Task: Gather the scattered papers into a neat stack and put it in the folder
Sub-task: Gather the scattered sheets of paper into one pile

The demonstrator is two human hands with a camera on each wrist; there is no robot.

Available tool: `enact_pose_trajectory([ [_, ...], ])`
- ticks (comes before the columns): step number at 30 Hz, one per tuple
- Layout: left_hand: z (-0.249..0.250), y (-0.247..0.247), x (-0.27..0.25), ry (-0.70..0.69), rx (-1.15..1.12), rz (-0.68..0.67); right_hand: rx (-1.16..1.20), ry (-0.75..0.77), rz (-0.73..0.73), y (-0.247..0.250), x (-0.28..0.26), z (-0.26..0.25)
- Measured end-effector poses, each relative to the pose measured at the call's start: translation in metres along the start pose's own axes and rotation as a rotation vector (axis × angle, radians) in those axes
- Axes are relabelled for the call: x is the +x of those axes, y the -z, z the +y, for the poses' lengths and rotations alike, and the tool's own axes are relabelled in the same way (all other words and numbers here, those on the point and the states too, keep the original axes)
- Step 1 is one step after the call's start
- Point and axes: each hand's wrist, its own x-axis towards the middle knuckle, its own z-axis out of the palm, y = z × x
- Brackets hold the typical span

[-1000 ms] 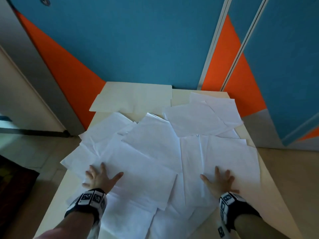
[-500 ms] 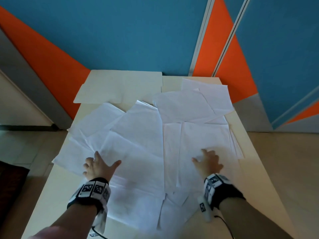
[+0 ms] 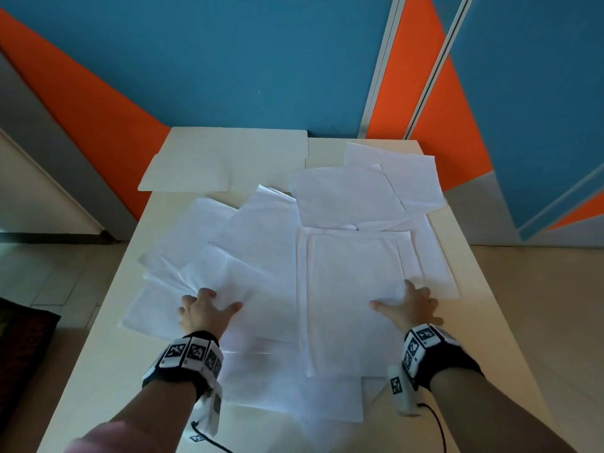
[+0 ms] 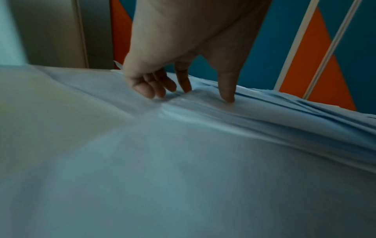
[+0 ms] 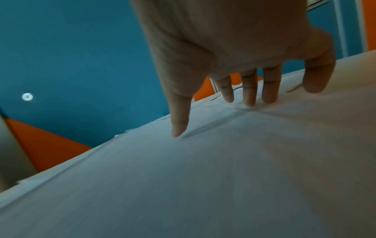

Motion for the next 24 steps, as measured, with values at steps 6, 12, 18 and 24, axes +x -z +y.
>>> enact_pose_trajectory([
  [6, -0.011, 0.027, 0.022, 0.061, 0.038, 0.081, 0.094, -0.126, 0.042, 0.016, 0.019, 0.023],
  [12, 0.003, 0.013, 0.015, -0.072, 0.124, -0.117, 0.039, -0.016, 0.000, -0.009, 0.001, -0.005],
  [18, -0.007, 0.034, 0.033, -0.040, 0.083, -0.007, 0.063, 0.054, 0.010, -0.019, -0.012, -0.019],
  [24, -0.019, 0.058, 0.061, 0.145, -0.067, 0.015, 0.145, -0.046, 0.025, -0.003, 0.015, -0.006],
])
